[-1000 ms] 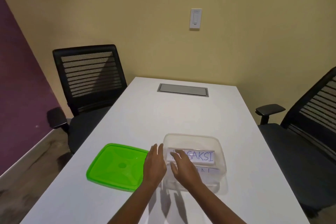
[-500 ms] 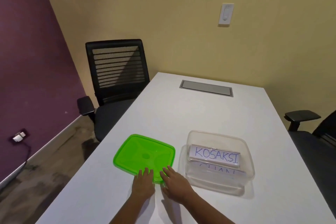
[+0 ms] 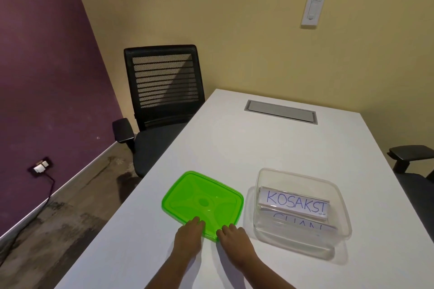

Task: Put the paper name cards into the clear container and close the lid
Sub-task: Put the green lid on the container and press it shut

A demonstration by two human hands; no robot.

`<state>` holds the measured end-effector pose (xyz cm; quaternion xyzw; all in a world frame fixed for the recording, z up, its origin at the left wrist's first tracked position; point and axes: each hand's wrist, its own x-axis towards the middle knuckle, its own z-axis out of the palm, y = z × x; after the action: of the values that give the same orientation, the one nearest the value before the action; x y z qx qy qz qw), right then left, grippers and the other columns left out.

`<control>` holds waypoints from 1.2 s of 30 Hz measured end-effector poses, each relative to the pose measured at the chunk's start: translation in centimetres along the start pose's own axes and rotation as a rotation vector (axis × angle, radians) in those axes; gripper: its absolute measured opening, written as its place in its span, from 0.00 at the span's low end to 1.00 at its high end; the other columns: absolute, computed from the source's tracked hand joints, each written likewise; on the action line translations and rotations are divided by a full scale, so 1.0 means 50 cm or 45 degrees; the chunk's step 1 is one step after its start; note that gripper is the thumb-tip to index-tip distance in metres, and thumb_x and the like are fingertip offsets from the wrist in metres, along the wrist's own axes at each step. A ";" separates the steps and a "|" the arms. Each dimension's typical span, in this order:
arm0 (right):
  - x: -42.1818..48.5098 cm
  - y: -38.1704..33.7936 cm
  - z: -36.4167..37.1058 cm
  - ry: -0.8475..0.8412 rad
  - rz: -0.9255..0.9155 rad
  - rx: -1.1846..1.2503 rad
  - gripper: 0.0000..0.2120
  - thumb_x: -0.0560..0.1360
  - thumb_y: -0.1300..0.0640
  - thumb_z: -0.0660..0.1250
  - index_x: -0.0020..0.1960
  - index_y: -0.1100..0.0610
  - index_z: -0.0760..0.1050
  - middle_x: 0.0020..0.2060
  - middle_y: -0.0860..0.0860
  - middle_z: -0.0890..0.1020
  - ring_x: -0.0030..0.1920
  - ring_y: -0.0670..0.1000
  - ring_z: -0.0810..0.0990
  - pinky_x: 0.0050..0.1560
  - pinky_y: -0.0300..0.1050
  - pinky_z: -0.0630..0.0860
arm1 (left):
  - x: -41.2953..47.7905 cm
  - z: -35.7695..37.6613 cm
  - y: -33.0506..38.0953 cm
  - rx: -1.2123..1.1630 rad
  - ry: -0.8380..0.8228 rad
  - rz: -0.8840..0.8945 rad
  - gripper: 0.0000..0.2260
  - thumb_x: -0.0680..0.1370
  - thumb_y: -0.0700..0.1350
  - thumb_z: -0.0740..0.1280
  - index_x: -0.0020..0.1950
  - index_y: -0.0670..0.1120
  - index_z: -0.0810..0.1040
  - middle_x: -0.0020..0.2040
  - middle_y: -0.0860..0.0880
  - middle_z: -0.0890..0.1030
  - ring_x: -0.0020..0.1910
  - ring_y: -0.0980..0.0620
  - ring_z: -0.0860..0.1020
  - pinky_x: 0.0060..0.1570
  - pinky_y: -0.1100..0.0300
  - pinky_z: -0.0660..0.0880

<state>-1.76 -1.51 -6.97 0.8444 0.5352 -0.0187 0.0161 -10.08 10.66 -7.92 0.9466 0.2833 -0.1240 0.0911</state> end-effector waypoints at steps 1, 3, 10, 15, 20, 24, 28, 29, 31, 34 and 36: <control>-0.001 -0.003 0.001 0.025 -0.031 -0.003 0.19 0.38 0.45 0.81 0.22 0.53 0.78 0.18 0.47 0.77 0.22 0.43 0.77 0.22 0.29 0.70 | 0.000 0.000 -0.001 0.015 0.015 -0.012 0.20 0.78 0.37 0.54 0.70 0.46 0.67 0.69 0.47 0.69 0.67 0.49 0.71 0.61 0.52 0.70; -0.003 -0.004 0.002 0.022 -0.073 0.000 0.18 0.41 0.45 0.80 0.23 0.52 0.78 0.18 0.46 0.77 0.23 0.43 0.78 0.25 0.30 0.73 | -0.001 0.001 -0.004 0.022 0.080 -0.050 0.20 0.78 0.38 0.56 0.70 0.45 0.67 0.69 0.46 0.70 0.66 0.50 0.72 0.61 0.54 0.70; -0.004 0.010 -0.028 0.151 -0.163 -0.030 0.14 0.46 0.47 0.79 0.27 0.50 0.78 0.25 0.44 0.78 0.27 0.44 0.79 0.27 0.30 0.72 | -0.013 -0.020 -0.028 0.002 0.482 -0.194 0.28 0.50 0.38 0.82 0.49 0.35 0.84 0.47 0.35 0.85 0.45 0.45 0.86 0.38 0.58 0.82; 0.022 0.016 -0.107 0.241 -0.022 0.295 0.09 0.72 0.50 0.67 0.49 0.53 0.79 0.46 0.51 0.81 0.48 0.51 0.78 0.46 0.45 0.74 | -0.005 -0.075 -0.030 -0.483 0.495 -0.697 0.32 0.77 0.43 0.60 0.77 0.39 0.49 0.76 0.38 0.58 0.68 0.44 0.71 0.65 0.55 0.70; 0.042 0.021 -0.170 0.452 0.322 1.119 0.08 0.78 0.61 0.60 0.51 0.64 0.76 0.48 0.57 0.78 0.53 0.54 0.73 0.51 0.40 0.65 | 0.012 -0.127 -0.037 -0.999 0.527 -0.866 0.32 0.77 0.40 0.63 0.76 0.35 0.50 0.71 0.33 0.62 0.64 0.33 0.71 0.61 0.44 0.70; 0.040 0.053 -0.211 0.503 0.414 1.470 0.07 0.77 0.65 0.61 0.47 0.65 0.78 0.43 0.58 0.80 0.47 0.50 0.73 0.46 0.40 0.64 | 0.027 -0.155 -0.046 -1.045 0.521 -0.836 0.27 0.79 0.42 0.60 0.75 0.36 0.54 0.71 0.32 0.63 0.66 0.32 0.69 0.64 0.42 0.68; 0.017 0.101 -0.245 0.521 0.395 1.630 0.10 0.78 0.66 0.60 0.41 0.55 0.75 0.38 0.51 0.77 0.45 0.50 0.73 0.45 0.41 0.66 | 0.047 -0.180 -0.039 -1.122 0.606 -0.723 0.23 0.81 0.42 0.56 0.74 0.35 0.58 0.72 0.32 0.64 0.68 0.33 0.67 0.65 0.43 0.66; 0.010 0.115 -0.253 0.527 0.407 1.679 0.11 0.78 0.66 0.60 0.40 0.56 0.75 0.37 0.51 0.77 0.43 0.50 0.73 0.43 0.39 0.67 | 0.052 -0.184 -0.035 -1.155 0.626 -0.679 0.22 0.82 0.42 0.55 0.74 0.36 0.60 0.71 0.32 0.66 0.68 0.34 0.67 0.65 0.44 0.66; -0.007 0.143 -0.273 0.524 0.469 1.783 0.14 0.78 0.65 0.60 0.36 0.54 0.75 0.34 0.49 0.76 0.38 0.47 0.72 0.40 0.38 0.66 | 0.057 -0.189 -0.020 -1.228 0.637 -0.598 0.19 0.82 0.43 0.54 0.71 0.35 0.65 0.68 0.32 0.70 0.67 0.34 0.70 0.64 0.46 0.67; -0.030 0.187 -0.309 0.562 0.583 1.913 0.14 0.79 0.62 0.59 0.37 0.55 0.76 0.33 0.47 0.76 0.37 0.46 0.71 0.38 0.40 0.67 | 0.063 -0.190 0.011 -1.337 0.627 -0.495 0.17 0.82 0.45 0.54 0.62 0.35 0.73 0.59 0.33 0.78 0.61 0.37 0.75 0.59 0.49 0.70; -0.044 0.222 -0.330 0.625 0.682 2.012 0.11 0.80 0.60 0.58 0.45 0.60 0.78 0.36 0.48 0.77 0.37 0.45 0.73 0.38 0.40 0.68 | 0.070 -0.192 0.034 -1.445 0.586 -0.418 0.15 0.82 0.46 0.56 0.53 0.36 0.77 0.50 0.37 0.79 0.55 0.39 0.76 0.51 0.52 0.70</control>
<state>7.57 -7.44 9.69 0.6859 0.1371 -0.1979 -0.6868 -4.54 13.37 0.42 0.6976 0.4586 0.2400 0.4954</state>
